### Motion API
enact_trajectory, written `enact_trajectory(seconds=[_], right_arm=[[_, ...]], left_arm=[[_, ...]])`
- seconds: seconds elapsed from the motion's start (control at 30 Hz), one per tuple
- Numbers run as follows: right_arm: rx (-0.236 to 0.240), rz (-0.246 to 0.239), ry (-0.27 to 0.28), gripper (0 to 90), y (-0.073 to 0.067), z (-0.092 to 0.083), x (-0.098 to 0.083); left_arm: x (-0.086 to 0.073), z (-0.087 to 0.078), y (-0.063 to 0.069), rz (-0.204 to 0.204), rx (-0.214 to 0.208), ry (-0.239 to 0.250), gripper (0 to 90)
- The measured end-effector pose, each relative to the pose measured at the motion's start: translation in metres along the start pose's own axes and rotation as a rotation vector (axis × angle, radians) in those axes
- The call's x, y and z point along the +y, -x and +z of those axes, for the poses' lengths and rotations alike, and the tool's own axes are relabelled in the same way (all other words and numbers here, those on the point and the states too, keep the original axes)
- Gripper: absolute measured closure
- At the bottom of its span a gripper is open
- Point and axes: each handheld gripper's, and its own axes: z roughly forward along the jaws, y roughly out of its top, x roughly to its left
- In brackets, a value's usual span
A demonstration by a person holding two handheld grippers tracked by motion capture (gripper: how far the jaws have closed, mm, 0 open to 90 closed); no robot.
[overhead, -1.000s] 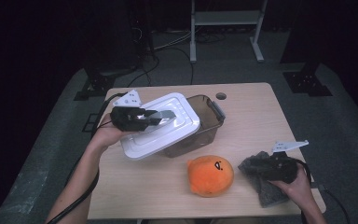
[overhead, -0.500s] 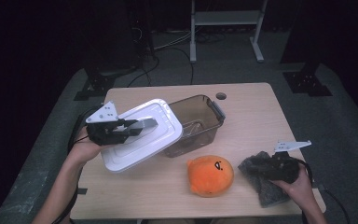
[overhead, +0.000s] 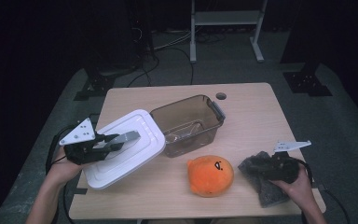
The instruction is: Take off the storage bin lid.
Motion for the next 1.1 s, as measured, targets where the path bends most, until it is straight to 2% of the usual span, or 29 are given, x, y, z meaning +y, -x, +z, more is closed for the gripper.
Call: enact_trajectory(seconds=[0.27, 0.53, 0.8, 1.1], right_arm=[[-0.002, 0.000, 0.001, 39.2, 0.001, 0.000, 0.000], [-0.006, 0.000, -0.001, 39.0, 0.000, 0.000, 0.000], [-0.008, 0.003, -0.003, 39.0, 0.000, 0.000, -0.001], [-0.006, 0.002, -0.006, 39.0, 0.000, 0.000, -0.001]], left_arm=[[-0.028, -0.017, 0.005, -0.037, 0.020, 0.013, 66.4], [-0.053, -0.023, 0.008, -0.067, 0.026, 0.000, 66.3], [-0.075, -0.013, 0.010, -0.096, 0.004, -0.026, 66.3], [-0.096, 0.015, 0.009, -0.131, -0.018, -0.075, 66.3]])
